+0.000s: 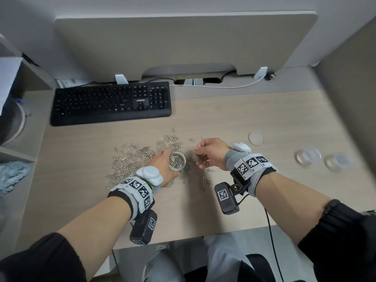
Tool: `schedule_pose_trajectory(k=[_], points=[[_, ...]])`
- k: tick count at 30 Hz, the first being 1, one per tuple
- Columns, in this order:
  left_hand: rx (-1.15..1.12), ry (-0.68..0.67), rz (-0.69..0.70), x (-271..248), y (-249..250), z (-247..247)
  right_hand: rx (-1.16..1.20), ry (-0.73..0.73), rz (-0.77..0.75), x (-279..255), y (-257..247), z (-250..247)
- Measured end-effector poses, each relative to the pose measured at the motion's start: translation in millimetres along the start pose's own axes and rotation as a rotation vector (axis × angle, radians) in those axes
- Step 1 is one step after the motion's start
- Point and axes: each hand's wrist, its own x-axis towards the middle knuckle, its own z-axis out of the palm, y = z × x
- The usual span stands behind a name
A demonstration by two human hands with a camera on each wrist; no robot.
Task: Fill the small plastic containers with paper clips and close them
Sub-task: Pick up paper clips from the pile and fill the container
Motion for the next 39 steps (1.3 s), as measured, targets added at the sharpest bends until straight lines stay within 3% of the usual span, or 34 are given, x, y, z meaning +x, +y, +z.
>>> schedule_pose_trajectory(k=[14, 22, 28, 39], points=[[-0.128, -0.035, 0.039, 3.9, 38.6, -3.5, -0.111, 0.034, -0.199, -8.7, -36.0, 14.7], [-0.184, 0.055, 0.026, 5.3, 35.8, -9.5, -0.431, 0.093, -0.309, -12.7, -38.4, 21.3], [-0.223, 0.086, 0.020, 7.3, 33.4, -14.3, -0.504, 0.050, -0.359, -15.1, -41.8, 29.9], [-0.222, 0.084, 0.038, 11.6, 25.7, -21.3, -0.406, 0.055, -0.380, -12.1, -51.4, 26.2]])
